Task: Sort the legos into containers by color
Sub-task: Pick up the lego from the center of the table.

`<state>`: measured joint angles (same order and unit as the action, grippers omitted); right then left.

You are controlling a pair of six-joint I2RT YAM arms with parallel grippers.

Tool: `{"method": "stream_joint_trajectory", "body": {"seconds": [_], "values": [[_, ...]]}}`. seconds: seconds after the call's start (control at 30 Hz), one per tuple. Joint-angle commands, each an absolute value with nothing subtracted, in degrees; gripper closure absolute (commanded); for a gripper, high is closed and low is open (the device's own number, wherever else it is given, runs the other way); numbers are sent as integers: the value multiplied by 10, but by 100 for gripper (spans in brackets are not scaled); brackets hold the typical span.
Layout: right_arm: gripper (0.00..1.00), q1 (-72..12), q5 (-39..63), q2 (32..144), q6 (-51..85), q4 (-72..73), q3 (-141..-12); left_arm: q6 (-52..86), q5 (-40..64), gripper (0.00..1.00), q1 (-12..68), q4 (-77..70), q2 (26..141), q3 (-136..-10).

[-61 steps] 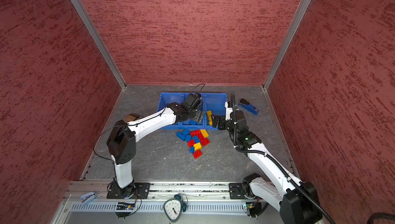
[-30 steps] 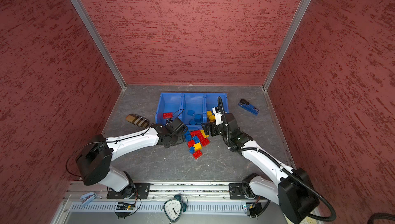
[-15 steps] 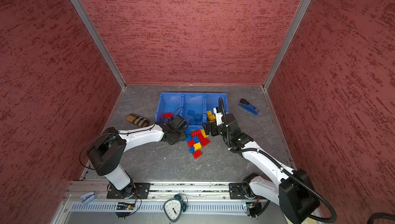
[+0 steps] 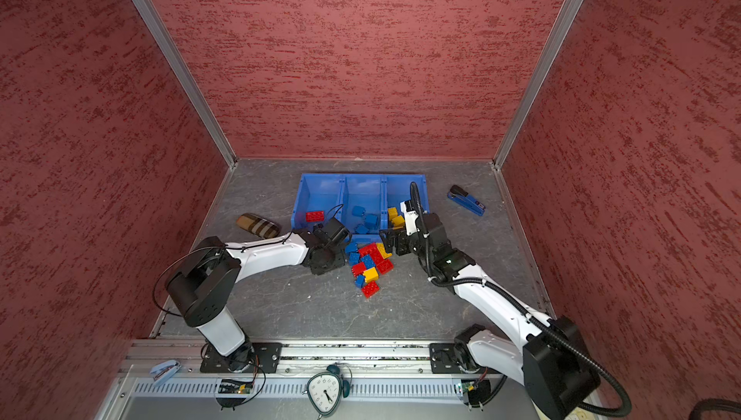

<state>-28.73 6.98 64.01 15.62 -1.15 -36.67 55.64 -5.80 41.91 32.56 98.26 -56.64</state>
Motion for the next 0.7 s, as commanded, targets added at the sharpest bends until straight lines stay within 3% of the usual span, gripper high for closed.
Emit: {"method": "stream_joint_trajectory", "body": {"seconds": [0.0,0.2,0.53,0.67], "values": [[1,-289,59,642,153,7,-374,531,-89,53,412,352,1003,-574],[1,-289,55,635,153,10,-371,487,-135,57,412,346,1032,-583],[1,-289,54,632,155,9,-372,470,-177,100,465,416,978,-592],[1,-289,54,629,150,5,-373,478,-214,100,505,508,925,-602]]}}
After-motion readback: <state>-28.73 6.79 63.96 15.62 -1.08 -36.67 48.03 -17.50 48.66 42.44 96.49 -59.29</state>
